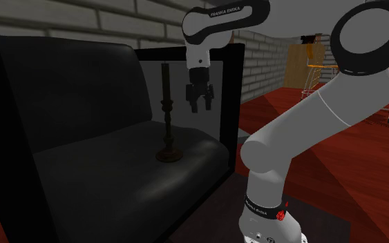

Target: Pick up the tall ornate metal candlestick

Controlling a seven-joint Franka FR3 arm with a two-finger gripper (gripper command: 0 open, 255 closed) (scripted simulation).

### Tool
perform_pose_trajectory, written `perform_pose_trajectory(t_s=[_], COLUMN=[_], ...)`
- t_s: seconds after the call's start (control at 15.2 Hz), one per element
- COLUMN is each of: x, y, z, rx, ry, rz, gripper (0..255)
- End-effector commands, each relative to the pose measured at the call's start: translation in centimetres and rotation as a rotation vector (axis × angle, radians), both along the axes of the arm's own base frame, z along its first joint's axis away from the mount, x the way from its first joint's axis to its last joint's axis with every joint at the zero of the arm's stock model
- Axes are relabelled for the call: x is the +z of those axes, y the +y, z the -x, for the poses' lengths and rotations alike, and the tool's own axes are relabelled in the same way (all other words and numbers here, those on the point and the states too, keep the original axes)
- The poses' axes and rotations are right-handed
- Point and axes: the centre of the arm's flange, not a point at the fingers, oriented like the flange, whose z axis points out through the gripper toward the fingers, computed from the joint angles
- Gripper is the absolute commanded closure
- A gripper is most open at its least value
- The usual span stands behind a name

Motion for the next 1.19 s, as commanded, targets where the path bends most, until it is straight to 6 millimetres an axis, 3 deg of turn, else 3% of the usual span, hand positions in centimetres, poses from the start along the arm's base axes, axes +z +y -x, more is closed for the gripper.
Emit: perform_pose_trajectory(t_s=[0.0,0.53,1.06,1.12], x=[0.0,3.7,7.9,7.4], y=[0.0,7.2,13.9,13.9], z=[0.0,1.5,0.4,0.4], rx=[0.0,-0.321,-0.632,-0.632], ry=[0.0,0.082,0.161,0.161], rz=[0.0,-0.081,-0.16,-0.16], gripper=[0,0,0,0])
